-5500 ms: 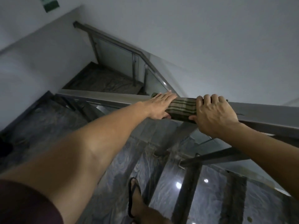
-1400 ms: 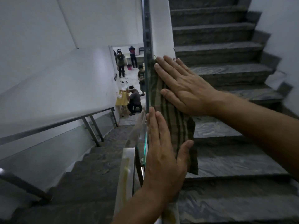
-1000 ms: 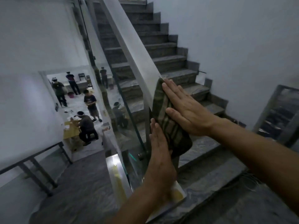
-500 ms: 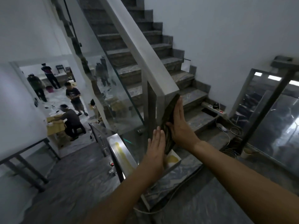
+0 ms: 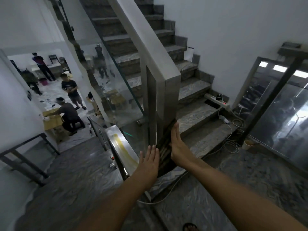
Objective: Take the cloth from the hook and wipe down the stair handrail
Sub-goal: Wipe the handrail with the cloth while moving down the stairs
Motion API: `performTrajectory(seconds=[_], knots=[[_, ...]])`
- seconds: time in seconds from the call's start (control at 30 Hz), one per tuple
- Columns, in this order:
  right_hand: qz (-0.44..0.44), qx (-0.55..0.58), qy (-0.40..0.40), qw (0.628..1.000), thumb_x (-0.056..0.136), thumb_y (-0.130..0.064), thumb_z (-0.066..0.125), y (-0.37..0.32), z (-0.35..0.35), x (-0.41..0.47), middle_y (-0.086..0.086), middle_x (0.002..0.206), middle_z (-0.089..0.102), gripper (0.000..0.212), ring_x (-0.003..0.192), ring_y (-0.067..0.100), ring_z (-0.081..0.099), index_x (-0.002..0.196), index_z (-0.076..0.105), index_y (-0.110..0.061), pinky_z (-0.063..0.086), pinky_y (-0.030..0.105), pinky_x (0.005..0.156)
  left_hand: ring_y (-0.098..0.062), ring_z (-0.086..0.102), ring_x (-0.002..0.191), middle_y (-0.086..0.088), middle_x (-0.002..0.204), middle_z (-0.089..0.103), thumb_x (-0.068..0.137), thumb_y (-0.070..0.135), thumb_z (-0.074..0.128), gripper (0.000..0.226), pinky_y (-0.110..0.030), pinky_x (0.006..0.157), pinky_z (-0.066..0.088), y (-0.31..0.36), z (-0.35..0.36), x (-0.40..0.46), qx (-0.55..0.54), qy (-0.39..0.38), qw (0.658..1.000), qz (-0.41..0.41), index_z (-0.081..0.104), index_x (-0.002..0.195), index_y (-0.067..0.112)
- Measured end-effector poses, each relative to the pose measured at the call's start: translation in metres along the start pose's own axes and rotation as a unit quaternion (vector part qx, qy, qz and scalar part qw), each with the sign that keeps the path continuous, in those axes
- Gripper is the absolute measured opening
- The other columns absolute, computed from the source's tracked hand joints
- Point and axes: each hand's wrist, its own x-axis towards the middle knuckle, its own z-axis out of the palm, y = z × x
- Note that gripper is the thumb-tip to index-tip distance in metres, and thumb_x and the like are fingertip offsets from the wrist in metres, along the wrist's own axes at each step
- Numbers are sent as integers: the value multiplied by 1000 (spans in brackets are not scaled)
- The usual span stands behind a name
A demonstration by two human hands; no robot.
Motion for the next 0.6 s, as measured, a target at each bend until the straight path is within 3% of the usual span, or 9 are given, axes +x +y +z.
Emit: performTrajectory(seconds=[0.07,0.17,0.33,0.5,0.6], knots=[[36,15,-15,999,96,-6,39,-1,11,-2,4,152,-35,86,144,22,13,134,-36,-24,30,30,111,-33,-22,144,-19,157,-21,97,14,41,75,-52,118,-8,-6,9,0,14,-9,1000,0,-14,147,2],[93,-25,-28,995,98,-23,40,-1,24,-5,14,156,-27,81,147,26,-12,142,-26,-7,5,37,120,-29,-27,141,-18,156,-22,100,34,32,72,-52,118,-9,-12,22,-2,19,-6,1000,4,-12,148,3],[149,-111,-30,982,97,-44,34,-7,37,-7,22,157,-17,84,146,31,-14,145,-16,4,-4,41,120,-24,-27,142,-11,148,-31,87,64,7,87,-52,118,-10,-19,29,-10,33,33,999,4,-15,146,6],[191,-138,-29,971,96,-46,31,-13,42,-4,22,157,-14,80,145,32,-14,147,-5,5,-4,42,120,-24,-26,142,-13,152,-27,74,67,-14,96,-51,117,-13,-23,35,-9,37,61,997,-10,-14,147,6],[199,-158,-37,967,96,-43,31,-18,42,-3,23,158,-3,75,146,35,-7,147,5,7,0,44,120,-24,-24,143,-12,153,-26,71,73,-21,102,-52,117,-13,-23,39,-9,29,64,997,-17,-14,148,6]])
